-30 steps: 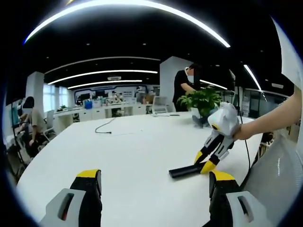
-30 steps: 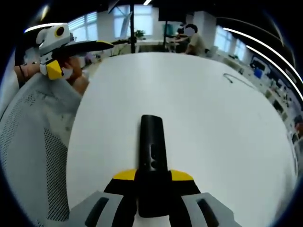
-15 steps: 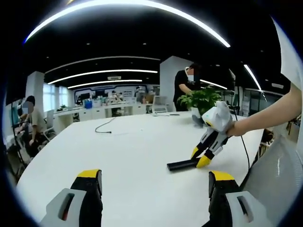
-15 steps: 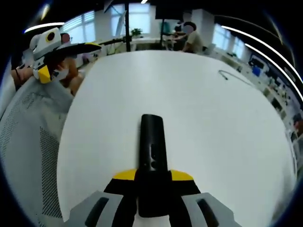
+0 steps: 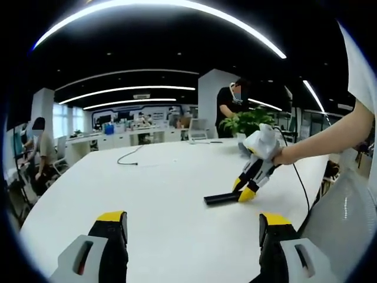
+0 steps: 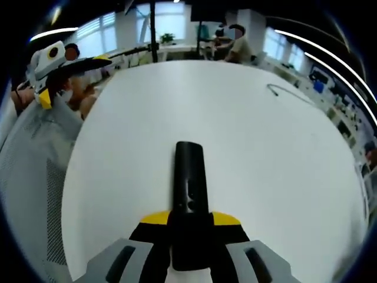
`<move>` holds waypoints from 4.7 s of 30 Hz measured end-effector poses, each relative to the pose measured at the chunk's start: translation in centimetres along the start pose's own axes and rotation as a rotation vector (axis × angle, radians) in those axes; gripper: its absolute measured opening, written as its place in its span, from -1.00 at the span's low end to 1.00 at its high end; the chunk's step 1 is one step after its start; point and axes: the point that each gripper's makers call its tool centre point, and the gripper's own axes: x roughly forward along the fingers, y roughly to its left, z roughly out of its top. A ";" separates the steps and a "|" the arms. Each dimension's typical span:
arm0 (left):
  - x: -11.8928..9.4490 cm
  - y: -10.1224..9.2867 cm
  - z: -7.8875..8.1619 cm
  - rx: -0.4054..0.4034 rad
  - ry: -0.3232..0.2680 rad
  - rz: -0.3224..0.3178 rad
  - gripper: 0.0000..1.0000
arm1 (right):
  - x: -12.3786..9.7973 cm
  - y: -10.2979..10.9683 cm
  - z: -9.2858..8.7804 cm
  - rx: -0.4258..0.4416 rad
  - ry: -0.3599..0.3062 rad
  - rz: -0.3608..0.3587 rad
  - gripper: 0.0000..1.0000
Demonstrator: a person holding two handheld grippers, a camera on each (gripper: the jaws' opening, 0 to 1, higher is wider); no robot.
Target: Press the specified remote control buttons in sequence, fully releasing each button before pressing the next.
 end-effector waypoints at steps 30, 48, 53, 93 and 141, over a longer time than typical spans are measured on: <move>0.0 0.2 -0.1 -0.002 0.009 0.004 0.91 | 0.0 -3.6 0.6 -0.007 0.057 0.007 -0.58; 0.2 -0.1 -0.3 -0.011 0.022 -0.014 0.92 | 0.1 -6.1 0.7 0.017 0.051 0.018 -0.58; 0.2 -0.1 -0.4 -0.010 0.027 -0.011 0.91 | 0.0 -5.8 0.7 0.016 0.041 0.022 -0.57; 0.0 0.2 -0.1 -0.007 0.011 0.003 0.90 | -14.6 -3.4 1.9 0.471 -0.580 -0.621 0.98; -0.1 0.8 -0.1 0.023 0.019 0.027 0.89 | -17.5 6.2 -4.4 0.428 -0.429 -0.706 0.98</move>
